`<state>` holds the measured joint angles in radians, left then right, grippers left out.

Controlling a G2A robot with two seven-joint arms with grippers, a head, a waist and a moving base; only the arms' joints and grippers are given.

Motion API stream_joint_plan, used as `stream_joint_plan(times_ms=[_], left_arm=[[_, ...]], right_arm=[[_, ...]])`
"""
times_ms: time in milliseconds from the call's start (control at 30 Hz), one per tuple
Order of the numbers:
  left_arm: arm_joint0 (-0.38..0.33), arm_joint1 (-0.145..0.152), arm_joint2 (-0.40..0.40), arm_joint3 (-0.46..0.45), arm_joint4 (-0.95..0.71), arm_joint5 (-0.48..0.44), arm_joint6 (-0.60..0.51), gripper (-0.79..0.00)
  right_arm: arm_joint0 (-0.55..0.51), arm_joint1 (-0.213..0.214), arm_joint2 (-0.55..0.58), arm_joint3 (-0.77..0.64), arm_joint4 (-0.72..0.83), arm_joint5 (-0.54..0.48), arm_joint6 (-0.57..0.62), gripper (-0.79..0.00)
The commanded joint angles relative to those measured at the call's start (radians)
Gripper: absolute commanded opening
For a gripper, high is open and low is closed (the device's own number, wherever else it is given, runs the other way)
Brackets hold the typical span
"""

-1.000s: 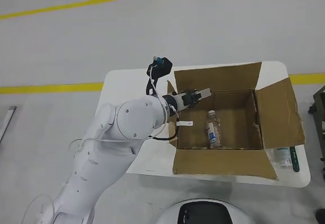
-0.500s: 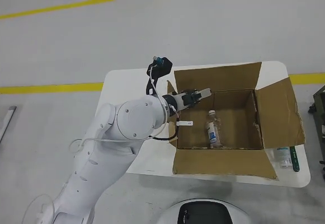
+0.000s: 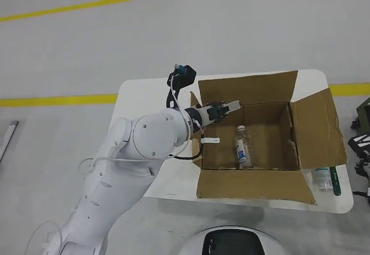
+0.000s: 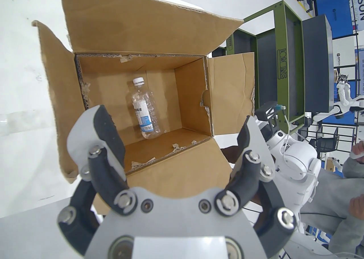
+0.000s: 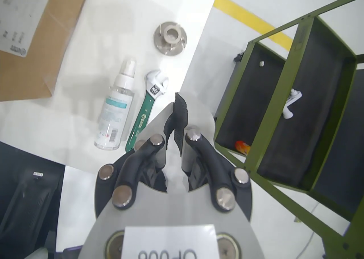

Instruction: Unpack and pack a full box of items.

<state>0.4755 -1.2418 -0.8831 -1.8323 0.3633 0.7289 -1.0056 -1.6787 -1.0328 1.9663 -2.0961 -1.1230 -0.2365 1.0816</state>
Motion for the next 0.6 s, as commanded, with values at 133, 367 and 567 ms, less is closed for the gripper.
stream_joint_plan(times_ms=[133, 367, 567], left_arm=[[0.000, 0.000, 0.000, 0.000, 0.000, 0.000, 0.000, 0.000], [0.000, 0.000, 0.000, 0.000, 0.000, 0.000, 0.000, 0.000], [0.000, 0.000, 0.000, 0.000, 0.000, 0.000, 0.000, 0.000]], right_arm=[[0.024, 0.004, -0.035, 0.001, 0.073, 0.009, 0.160, -0.785], [0.032, 0.008, -0.015, 0.041, 0.147, 0.018, 0.161, -0.785], [0.027, 0.008, -0.038, 0.043, 0.154, 0.059, 0.152, -0.730]])
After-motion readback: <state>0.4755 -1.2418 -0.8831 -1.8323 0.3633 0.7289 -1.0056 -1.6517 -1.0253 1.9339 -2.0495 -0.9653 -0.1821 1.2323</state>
